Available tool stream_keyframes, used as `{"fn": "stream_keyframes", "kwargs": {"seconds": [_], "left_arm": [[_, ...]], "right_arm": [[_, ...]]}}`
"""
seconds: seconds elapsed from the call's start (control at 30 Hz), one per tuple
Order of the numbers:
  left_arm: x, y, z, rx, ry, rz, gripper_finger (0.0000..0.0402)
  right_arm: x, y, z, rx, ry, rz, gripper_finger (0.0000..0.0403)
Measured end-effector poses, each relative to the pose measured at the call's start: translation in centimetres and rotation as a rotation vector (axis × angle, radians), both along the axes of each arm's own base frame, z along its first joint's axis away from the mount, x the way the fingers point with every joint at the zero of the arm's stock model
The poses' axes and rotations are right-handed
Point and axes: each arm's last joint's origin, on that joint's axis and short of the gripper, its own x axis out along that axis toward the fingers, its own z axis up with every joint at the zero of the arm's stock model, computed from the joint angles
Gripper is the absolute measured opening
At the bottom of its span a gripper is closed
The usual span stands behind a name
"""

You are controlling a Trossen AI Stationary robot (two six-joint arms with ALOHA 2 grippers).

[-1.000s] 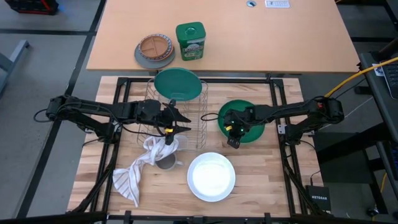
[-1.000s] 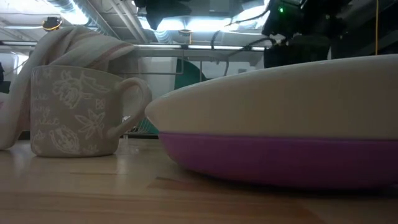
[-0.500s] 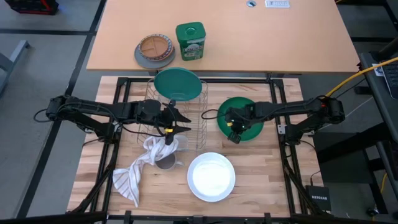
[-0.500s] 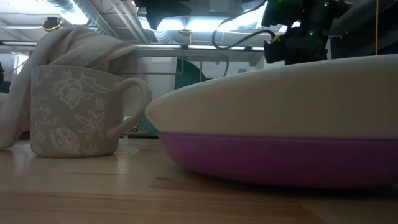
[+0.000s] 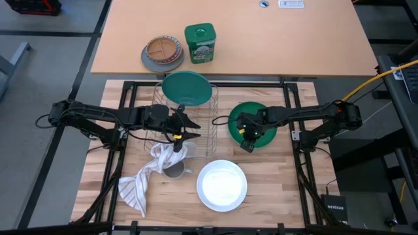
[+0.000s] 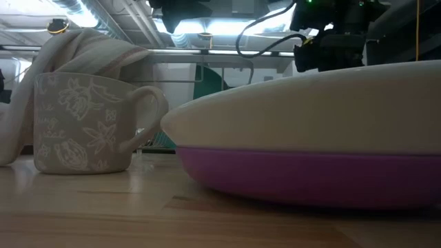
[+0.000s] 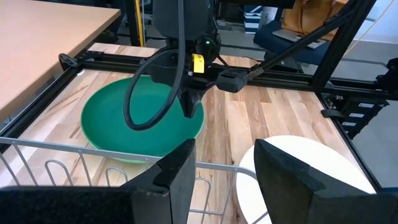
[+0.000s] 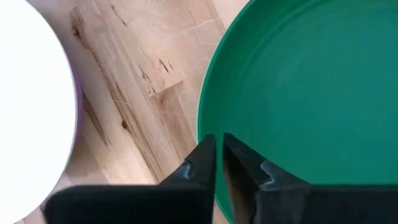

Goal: Sort dishes
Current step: Put the green plate into the gray dish rack

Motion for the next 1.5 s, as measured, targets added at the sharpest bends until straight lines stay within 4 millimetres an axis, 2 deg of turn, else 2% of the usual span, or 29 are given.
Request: {"fn": "stream_keyframes", "kwargs": {"seconds": [0.27,0.43,1.03,1.5], "left_arm": [[0.0,0.0,0.0,0.0,0.001,0.0,0.0153],[0.0,0.0,0.0,0.0,0.005,0.0,0.0153],[-0.2,0.0,-0.5,0.001,0.056,0.0,0.0153],[-0.2,0.0,-0.6,0.001,0.07,0.0,0.0153]], "right_arm": [[0.4,0.0,-0.7,0.011,0.019,-0.03,0.0134],[1.0,0.0,-1.7,0.032,0.021,-0.032,0.0166],[2.8,-0.1,-4.8,0.06,0.075,-0.022,0.0166],[2.8,-0.1,-4.9,0.067,0.084,-0.02,0.0162]]}}
